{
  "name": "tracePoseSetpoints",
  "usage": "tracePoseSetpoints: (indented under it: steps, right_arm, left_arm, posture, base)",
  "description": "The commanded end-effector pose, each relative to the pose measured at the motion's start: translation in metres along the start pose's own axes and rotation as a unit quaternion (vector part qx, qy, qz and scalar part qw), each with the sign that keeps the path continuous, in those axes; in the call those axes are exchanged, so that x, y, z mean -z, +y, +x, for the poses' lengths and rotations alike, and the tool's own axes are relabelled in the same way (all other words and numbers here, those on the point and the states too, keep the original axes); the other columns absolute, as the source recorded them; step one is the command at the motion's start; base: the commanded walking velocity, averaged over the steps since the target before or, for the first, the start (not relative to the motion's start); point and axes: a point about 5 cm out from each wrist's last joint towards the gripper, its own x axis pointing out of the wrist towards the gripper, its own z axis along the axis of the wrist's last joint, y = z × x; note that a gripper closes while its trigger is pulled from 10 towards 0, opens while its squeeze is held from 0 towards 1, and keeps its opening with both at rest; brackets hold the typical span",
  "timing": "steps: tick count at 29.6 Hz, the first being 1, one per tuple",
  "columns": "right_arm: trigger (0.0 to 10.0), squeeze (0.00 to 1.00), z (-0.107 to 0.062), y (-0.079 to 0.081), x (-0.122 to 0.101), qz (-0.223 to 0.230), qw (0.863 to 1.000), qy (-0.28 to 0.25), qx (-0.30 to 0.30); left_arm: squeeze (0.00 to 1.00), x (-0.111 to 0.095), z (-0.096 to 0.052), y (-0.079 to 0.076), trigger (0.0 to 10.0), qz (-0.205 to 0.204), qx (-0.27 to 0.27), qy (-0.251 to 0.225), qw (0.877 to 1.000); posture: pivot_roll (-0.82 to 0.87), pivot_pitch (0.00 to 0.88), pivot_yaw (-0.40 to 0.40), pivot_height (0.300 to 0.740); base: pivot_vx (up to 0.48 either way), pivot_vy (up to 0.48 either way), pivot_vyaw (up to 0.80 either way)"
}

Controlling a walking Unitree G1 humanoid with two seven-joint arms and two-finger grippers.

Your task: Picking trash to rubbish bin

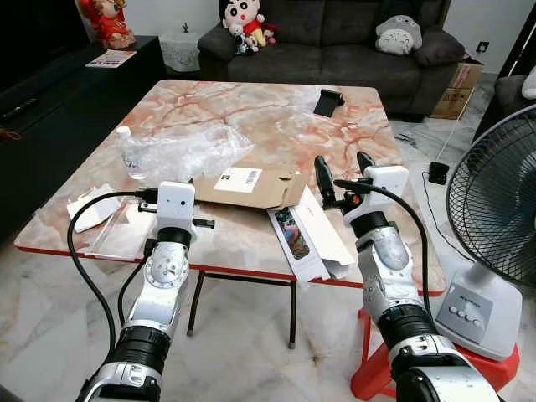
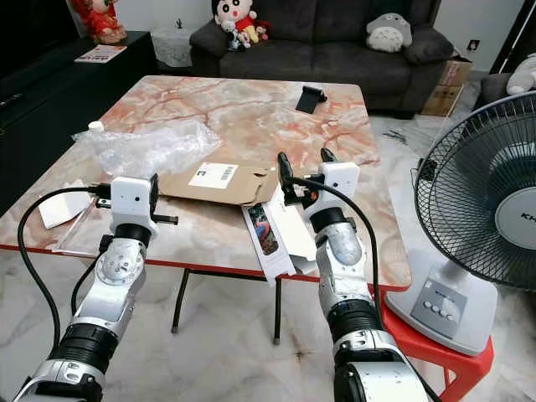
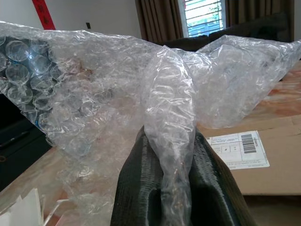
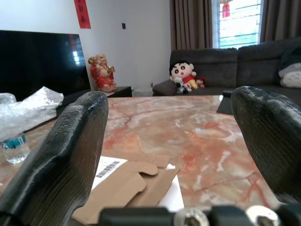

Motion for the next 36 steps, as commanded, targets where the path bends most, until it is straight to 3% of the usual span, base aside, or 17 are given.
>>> tracePoseSetpoints:
  steps: [1,22,36]
  right_arm:
    - [10.0,0.0,0.0035,-0.0019,-0.0039,0.0,1.0,-0.006,0.004]
    - [10.0,0.0,0.0022,-0.0072,-0.0055,-0.007,1.0,-0.005,0.005]
    - [10.0,0.0,0.0097,-0.0066,-0.0108,-0.011,1.0,-0.006,-0.003]
  left_arm:
    - [0.0,-0.0034,0.0042,0.0019,10.0,-0.006,-0.007,-0.009,1.0]
    - [0.0,-0.0052,0.0007,-0.0013,10.0,-0.012,-0.01,-0.016,1.0]
    - [0.0,-0.0078,0.0026,0.001,10.0,-0.014,-0.023,-0.022,0.999]
  posture:
    - [-0.01,0.0,0.004,0.74]
    - [-0.01,0.0,-0.017,0.74]
    - [-0.01,0.0,-0.039,0.74]
  base:
    - [0.0,0.0,0.0]
    - [0.0,0.0,0.0]
    - [-0.283,0.0,0.0]
